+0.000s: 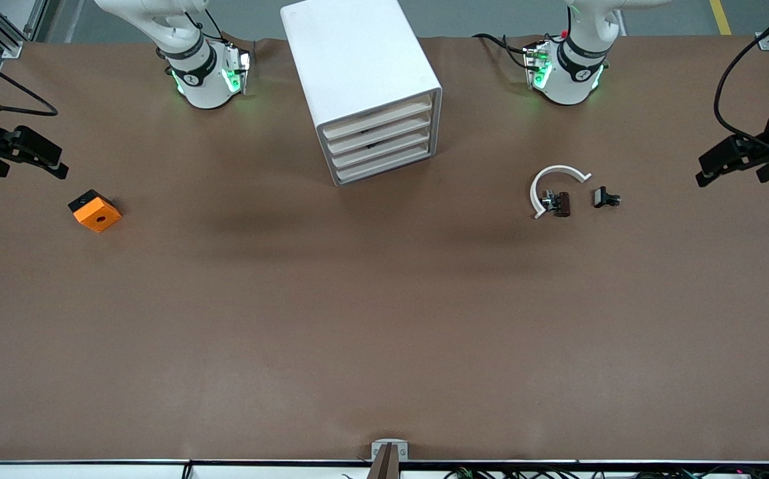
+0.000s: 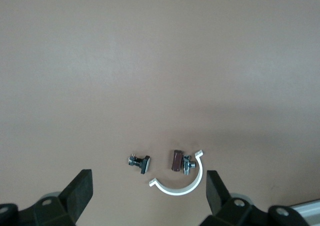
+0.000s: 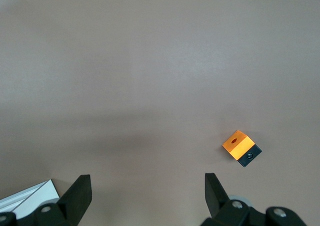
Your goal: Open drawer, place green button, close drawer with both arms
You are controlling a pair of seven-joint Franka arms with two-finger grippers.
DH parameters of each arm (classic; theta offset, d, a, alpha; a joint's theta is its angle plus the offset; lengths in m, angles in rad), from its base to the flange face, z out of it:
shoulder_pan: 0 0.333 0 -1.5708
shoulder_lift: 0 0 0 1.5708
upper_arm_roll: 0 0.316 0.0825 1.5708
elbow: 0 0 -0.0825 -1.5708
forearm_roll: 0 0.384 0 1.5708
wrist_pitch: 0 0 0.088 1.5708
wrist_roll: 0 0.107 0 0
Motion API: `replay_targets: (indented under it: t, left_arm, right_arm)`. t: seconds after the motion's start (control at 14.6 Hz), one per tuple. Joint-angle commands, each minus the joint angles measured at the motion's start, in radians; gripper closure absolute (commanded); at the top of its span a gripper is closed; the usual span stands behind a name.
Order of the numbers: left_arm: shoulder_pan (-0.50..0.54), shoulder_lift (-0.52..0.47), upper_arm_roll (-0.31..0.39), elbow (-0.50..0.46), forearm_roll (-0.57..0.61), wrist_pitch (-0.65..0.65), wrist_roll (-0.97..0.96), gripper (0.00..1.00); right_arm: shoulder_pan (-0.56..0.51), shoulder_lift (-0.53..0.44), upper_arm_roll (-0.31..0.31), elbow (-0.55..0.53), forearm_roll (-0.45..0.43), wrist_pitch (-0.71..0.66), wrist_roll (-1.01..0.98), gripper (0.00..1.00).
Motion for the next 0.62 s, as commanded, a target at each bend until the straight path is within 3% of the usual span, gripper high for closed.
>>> replay_targets:
  t: [0.0,0.14,0.34,0.55]
  left_arm:
    - [0.027,-0.043,-0.043,-0.046,-0.012,0.005,0.026,0.00]
    - [0.028,-0.039,-0.047,-0.032,-0.010,-0.012,0.017,0.00]
    - [0.028,0.010,-0.047,0.079,-0.003,-0.124,0.016,0.00]
    - [0.027,0.014,-0.047,0.087,-0.004,-0.144,0.012,0.00]
  right_arm:
    - [0.007,0.015,-0.007,0.029,-0.008,-0.009,-0.008,0.00]
    - [0.007,0.015,-0.007,0.029,-0.008,-0.009,-0.008,0.00]
    - [0.007,0.015,-0.007,0.029,-0.008,-0.009,-0.008,0.00]
    - [0.007,0.015,-0.007,0.029,-0.008,-0.007,-0.008,0.00]
